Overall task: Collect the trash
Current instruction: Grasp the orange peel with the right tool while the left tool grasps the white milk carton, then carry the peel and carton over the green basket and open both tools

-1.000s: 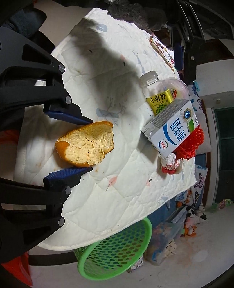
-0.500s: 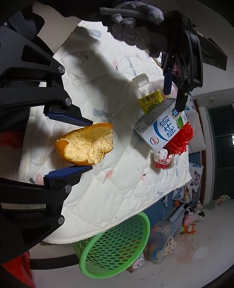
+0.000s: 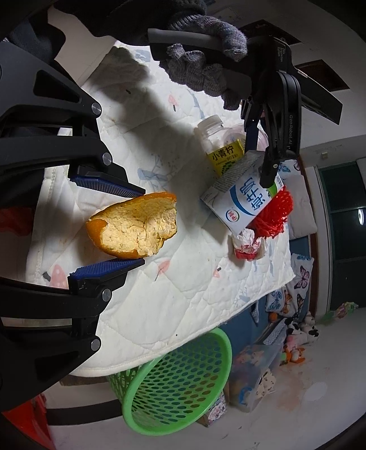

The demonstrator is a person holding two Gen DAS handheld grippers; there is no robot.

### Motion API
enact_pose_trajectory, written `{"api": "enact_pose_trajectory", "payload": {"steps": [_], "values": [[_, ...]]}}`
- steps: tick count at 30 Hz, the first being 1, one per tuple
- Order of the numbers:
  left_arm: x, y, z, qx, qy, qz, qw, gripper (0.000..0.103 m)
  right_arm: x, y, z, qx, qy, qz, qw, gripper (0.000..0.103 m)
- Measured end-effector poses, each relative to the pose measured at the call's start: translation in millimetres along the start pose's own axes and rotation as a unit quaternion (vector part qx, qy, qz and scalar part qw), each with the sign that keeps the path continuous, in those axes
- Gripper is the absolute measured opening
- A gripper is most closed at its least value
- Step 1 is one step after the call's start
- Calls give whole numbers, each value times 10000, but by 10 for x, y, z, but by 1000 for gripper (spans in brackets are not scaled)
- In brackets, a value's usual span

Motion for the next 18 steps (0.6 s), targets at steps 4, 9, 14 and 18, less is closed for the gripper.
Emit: {"api": "enact_pose_trajectory", "payload": {"steps": [4,9,14,18], "values": [[81,-6,7,116,65,89,9999,51,46,-53,27,72,58,-22,10000,44],[216,-31,-10,275,278,260,9989,49,116,-105,68,112,178,-8,9998,44],[343,65,-22,218,390,328,9985,49,213,-153,101,166,360,7,9992,44],[400,121,-41,203,462,460,9977,46,383,-227,123,211,581,26,9981,44]]}}
Point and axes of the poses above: each gripper's, at about its wrist camera, not at the fingertips, and y roughly the way its jaws point, x to its right, z to its top, the point moved 8 cm from there along y, roughly the way its jaws point, and after that the axes turned 7 degrees about -x, right-handed, at the moved point
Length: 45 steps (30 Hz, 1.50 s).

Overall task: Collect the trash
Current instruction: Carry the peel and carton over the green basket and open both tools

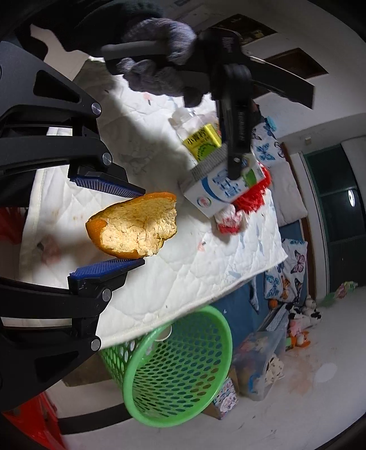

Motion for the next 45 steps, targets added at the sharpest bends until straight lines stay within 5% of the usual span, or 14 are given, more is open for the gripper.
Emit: {"api": "enact_pose_trajectory", "payload": {"steps": [7,19,27,31,45], "values": [[145,-212,-47,188,259,33,9995,44,517,-108,175,81,481,-230,9985,44],[680,-529,111,448,693,-487,9954,44,1597,63,464,-34,1008,-1032,9895,44],[1018,-294,327,317,857,-606,9940,44,2015,318,381,-260,1373,-1038,9847,46],[1228,-156,408,245,1013,-668,9923,44,2128,345,394,-176,1511,-1000,9833,61],[2112,475,506,-178,1673,-942,9812,44,2253,-293,234,331,1619,-1223,9786,67]]}}
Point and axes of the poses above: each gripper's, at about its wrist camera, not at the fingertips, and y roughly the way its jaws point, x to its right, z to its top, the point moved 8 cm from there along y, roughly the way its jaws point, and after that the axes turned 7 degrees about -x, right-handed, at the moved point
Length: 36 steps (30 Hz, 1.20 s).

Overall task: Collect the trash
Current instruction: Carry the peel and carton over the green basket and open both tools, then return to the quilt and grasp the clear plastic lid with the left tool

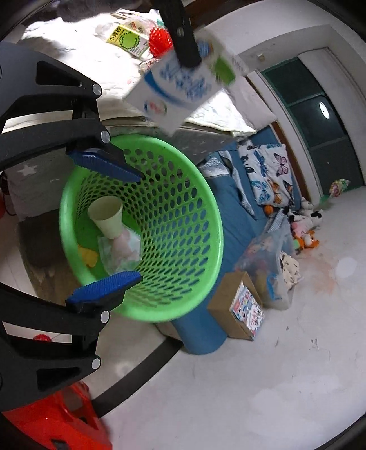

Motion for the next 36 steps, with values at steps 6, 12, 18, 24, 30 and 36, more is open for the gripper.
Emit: {"api": "enact_pose_trajectory", "payload": {"steps": [6,12,18,24,30,36], "values": [[216,356,43,-291,228,-6,9993,44,156,-197,-101,126,195,-23,9997,67],[308,628,84,-581,152,-188,9980,45,265,-301,-205,173,389,-31,9991,68],[371,741,188,-486,166,-156,9986,45,311,-289,-286,101,524,-30,9986,68],[279,617,128,-437,1,-235,9988,46,229,-356,-335,100,331,-84,9994,68],[62,247,-43,-246,-101,-160,9995,46,-21,-402,-316,104,110,90,9998,68],[-338,-261,-320,31,-312,194,9993,51,-464,-422,-260,83,-283,360,9989,69]]}}
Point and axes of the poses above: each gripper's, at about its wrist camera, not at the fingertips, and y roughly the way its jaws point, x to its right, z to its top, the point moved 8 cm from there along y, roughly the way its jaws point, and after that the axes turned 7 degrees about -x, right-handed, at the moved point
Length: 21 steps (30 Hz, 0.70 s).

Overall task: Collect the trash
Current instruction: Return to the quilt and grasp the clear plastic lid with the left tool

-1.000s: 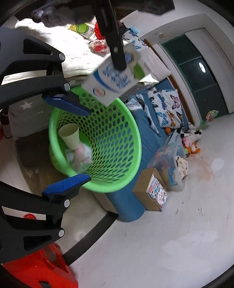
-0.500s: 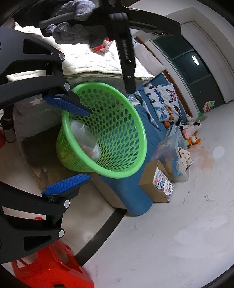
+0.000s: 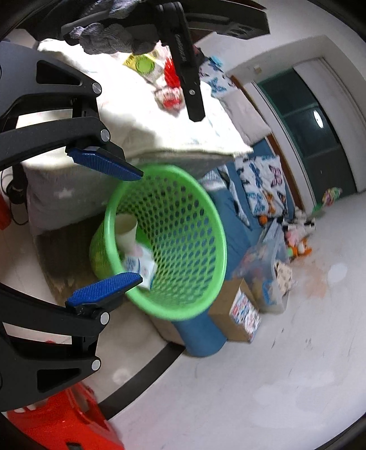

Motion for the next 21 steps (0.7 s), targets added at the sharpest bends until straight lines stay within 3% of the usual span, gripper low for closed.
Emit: {"api": "enact_pose_trajectory", "payload": {"steps": [9,15,21], "values": [[-806,-705,-484,405,-561,559,9960,52,-896,215,92,-205,-715,609,9954,70],[-1477,-1118,-855,599,-1082,1066,9866,52,-1464,369,125,-322,-1144,925,9886,70],[-1955,-1339,-1017,674,-1161,1424,9807,52,-1957,486,139,-382,-1527,1147,9808,70]]}}
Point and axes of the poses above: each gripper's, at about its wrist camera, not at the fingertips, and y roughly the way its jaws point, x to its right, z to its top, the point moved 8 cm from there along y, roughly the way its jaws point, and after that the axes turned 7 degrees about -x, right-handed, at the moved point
